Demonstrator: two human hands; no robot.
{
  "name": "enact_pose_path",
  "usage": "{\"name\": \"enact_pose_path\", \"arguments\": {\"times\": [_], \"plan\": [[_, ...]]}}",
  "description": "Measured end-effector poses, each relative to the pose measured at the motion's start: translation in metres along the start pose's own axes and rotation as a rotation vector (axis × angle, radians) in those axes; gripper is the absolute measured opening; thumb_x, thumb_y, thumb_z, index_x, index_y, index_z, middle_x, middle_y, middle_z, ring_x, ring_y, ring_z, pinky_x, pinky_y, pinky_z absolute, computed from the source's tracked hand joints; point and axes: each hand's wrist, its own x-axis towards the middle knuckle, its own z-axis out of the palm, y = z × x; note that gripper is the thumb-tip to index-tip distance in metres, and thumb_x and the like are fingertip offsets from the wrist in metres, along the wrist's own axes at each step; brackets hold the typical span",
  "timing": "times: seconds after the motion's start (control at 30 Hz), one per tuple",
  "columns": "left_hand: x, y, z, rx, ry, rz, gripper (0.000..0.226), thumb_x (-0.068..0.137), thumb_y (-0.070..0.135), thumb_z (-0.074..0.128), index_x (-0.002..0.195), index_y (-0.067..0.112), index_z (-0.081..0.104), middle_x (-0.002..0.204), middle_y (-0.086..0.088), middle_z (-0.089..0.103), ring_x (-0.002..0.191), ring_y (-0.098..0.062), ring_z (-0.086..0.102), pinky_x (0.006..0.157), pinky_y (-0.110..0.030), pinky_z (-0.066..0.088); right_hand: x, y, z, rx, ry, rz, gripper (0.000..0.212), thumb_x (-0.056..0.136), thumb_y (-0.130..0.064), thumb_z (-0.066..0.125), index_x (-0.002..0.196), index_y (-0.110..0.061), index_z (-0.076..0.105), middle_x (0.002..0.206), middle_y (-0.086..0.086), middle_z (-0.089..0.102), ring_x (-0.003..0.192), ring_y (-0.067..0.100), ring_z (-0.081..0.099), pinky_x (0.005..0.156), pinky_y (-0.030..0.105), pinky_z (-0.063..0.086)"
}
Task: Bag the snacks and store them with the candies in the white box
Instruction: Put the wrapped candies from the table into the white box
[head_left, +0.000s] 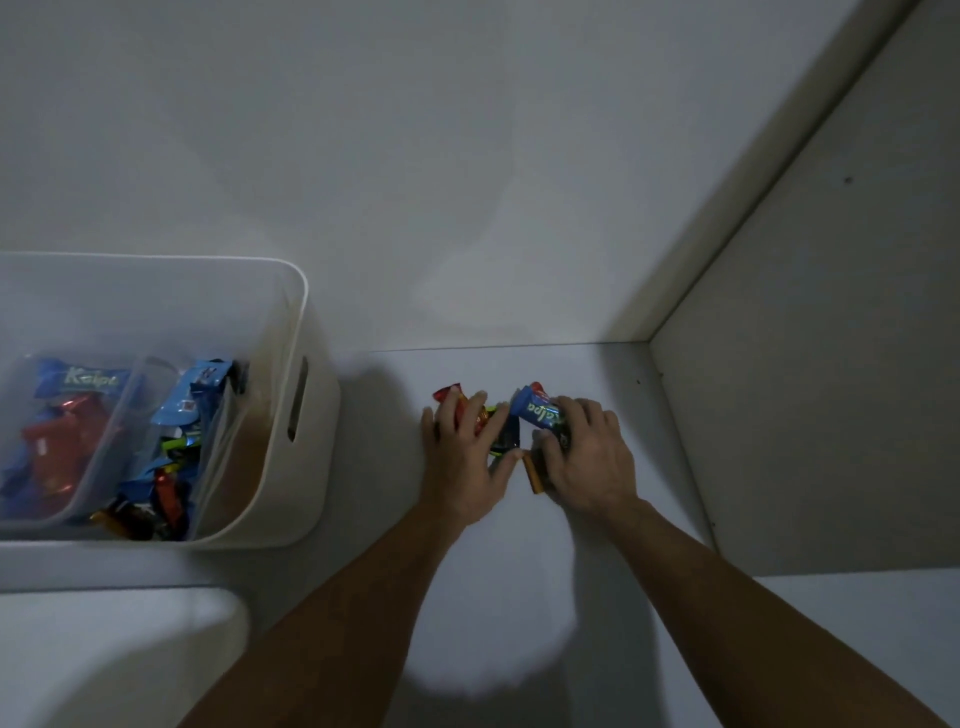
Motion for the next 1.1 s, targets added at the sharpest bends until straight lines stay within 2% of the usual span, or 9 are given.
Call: {"name": "enact_pose_path", "arguments": {"times": [0.13, 0.27, 0.47, 0.53, 0.63, 0.7, 0.8, 0.93, 1.1], "plan": [[0.001, 0.001, -0.002, -0.081, 0.086, -0.006, 0.047, 0.081, 0.039, 0.061, 0.122, 0.018, 0.059, 0.110, -0.004, 0.060, 0.113, -0.032, 0.050, 0.095, -0.046, 0.043, -0.007, 0.001, 0.003, -0.082, -0.015, -0.035, 0.066, 0.089, -0.063, 0.042, 0.140, -0.021, 0.041, 0.129, 0.001, 0.054, 0.105, 0.022, 0.048, 0.080, 0.036, 0.048], [-0.010, 0.003, -0.006, -0.024, 0.103, -0.048, 0.048, 0.076, 0.035, 0.059, 0.121, 0.017, 0.061, 0.111, -0.007, 0.060, 0.115, -0.031, 0.051, 0.087, -0.044, 0.046, -0.016, -0.005, 0.007, -0.216, -0.042, -0.041, 0.078, 0.081, -0.079, 0.033, 0.142, -0.031, 0.037, 0.132, 0.002, 0.049, 0.109, 0.024, 0.048, 0.082, 0.037, 0.046], [-0.036, -0.008, -0.008, 0.051, 0.012, 0.023, 0.064, 0.071, 0.044, 0.057, 0.131, 0.021, 0.054, 0.137, -0.007, 0.050, 0.136, -0.034, 0.036, 0.105, -0.055, 0.032, -0.019, -0.005, 0.014, -0.230, 0.019, -0.046, 0.048, 0.090, -0.052, 0.049, 0.128, -0.023, 0.052, 0.105, 0.010, 0.058, 0.089, 0.027, 0.056, 0.069, 0.035, 0.047], [-0.045, -0.014, -0.007, 0.044, 0.055, 0.035, 0.057, 0.075, 0.046, 0.054, 0.125, 0.020, 0.057, 0.127, -0.006, 0.055, 0.129, -0.031, 0.040, 0.102, -0.051, 0.039, -0.018, -0.007, 0.013, -0.203, 0.021, -0.044, 0.040, 0.091, -0.044, 0.052, 0.123, -0.019, 0.056, 0.100, 0.012, 0.058, 0.085, 0.028, 0.057, 0.067, 0.034, 0.046], [-0.050, -0.015, -0.009, 0.054, 0.175, -0.016, 0.042, 0.075, 0.046, 0.057, 0.104, 0.016, 0.065, 0.098, -0.004, 0.059, 0.104, -0.027, 0.049, 0.078, -0.042, 0.048, -0.018, -0.006, 0.009, -0.155, 0.003, -0.046, 0.038, 0.091, -0.037, 0.056, 0.123, -0.016, 0.056, 0.100, 0.012, 0.058, 0.084, 0.027, 0.058, 0.064, 0.031, 0.046], [-0.051, -0.012, -0.010, 0.101, 0.244, 0.011, 0.033, 0.076, 0.046, 0.061, 0.084, 0.014, 0.067, 0.078, -0.003, 0.059, 0.084, -0.027, 0.053, 0.062, -0.036, 0.046, -0.017, -0.006, 0.006, -0.118, -0.004, -0.023, 0.039, 0.091, -0.036, 0.056, 0.124, -0.015, 0.053, 0.102, 0.010, 0.057, 0.085, 0.026, 0.058, 0.064, 0.029, 0.043], [-0.052, -0.009, -0.016, 0.127, 0.292, 0.063, 0.033, 0.076, 0.043, 0.065, 0.060, 0.015, 0.059, 0.057, 0.000, 0.052, 0.064, -0.023, 0.052, 0.052, -0.025, 0.034, -0.013, -0.011, 0.001, -0.083, -0.033, 0.058, 0.043, 0.091, -0.035, 0.053, 0.128, -0.015, 0.047, 0.107, 0.007, 0.055, 0.088, 0.024, 0.058, 0.067, 0.030, 0.043], [-0.048, -0.006, -0.031, 0.098, 0.352, 0.051, 0.034, 0.069, 0.034, 0.073, 0.050, 0.015, 0.052, 0.048, 0.000, 0.050, 0.051, -0.019, 0.048, 0.050, -0.020, 0.021, -0.011, -0.020, -0.002, -0.030, -0.061, 0.144, 0.033, 0.092, -0.028, 0.050, 0.119, -0.009, 0.053, 0.109, 0.012, 0.054, 0.085, 0.028, 0.059, 0.068, 0.034, 0.046], [-0.043, 0.005, -0.068, -0.023, 0.312, 0.007, 0.037, 0.076, 0.040, 0.065, 0.052, 0.015, 0.054, 0.049, -0.002, 0.051, 0.050, -0.021, 0.049, 0.043, -0.027, 0.036, -0.010, -0.043, -0.024, 0.054, -0.121, 0.173, 0.033, 0.095, -0.026, 0.050, 0.122, -0.008, 0.053, 0.117, 0.014, 0.052, 0.094, 0.032, 0.058, 0.078, 0.040, 0.048]]}}
